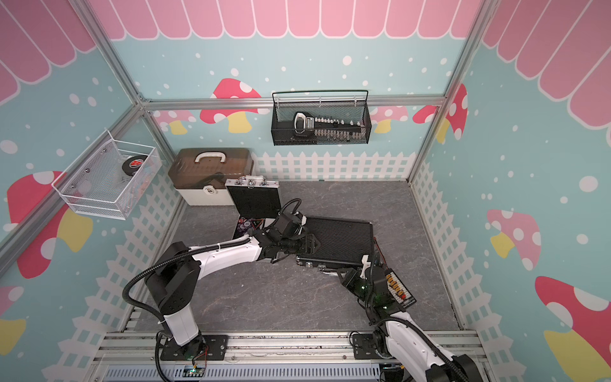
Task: Open the poker set cases
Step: Pick up the poker set case from the center of the board.
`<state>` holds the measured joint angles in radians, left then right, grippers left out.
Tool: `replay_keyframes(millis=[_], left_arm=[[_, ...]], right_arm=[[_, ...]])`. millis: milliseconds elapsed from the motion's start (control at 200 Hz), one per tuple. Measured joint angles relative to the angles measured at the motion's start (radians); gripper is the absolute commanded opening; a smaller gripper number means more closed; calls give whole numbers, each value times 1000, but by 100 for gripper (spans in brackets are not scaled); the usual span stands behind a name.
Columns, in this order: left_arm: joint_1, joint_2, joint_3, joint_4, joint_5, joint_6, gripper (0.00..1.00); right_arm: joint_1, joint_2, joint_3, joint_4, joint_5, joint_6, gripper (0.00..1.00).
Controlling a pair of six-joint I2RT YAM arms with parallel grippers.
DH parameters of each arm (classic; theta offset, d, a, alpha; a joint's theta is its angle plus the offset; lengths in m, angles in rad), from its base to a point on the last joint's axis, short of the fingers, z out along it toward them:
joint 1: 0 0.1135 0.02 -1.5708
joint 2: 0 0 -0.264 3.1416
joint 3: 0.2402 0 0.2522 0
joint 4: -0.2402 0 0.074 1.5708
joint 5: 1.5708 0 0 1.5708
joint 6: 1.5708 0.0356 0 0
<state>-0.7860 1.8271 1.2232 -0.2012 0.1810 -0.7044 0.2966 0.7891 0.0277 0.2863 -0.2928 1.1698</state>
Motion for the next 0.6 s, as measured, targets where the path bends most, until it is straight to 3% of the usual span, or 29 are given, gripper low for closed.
replay_keyframes(millis=[360, 600], left_arm=[[0, 0, -7, 16, 5, -11, 75], [1, 0, -12, 29, 11, -19, 75]], right_arm=[[1, -45, -19, -35, 35, 88, 39], [1, -45, -20, -38, 51, 126, 30]])
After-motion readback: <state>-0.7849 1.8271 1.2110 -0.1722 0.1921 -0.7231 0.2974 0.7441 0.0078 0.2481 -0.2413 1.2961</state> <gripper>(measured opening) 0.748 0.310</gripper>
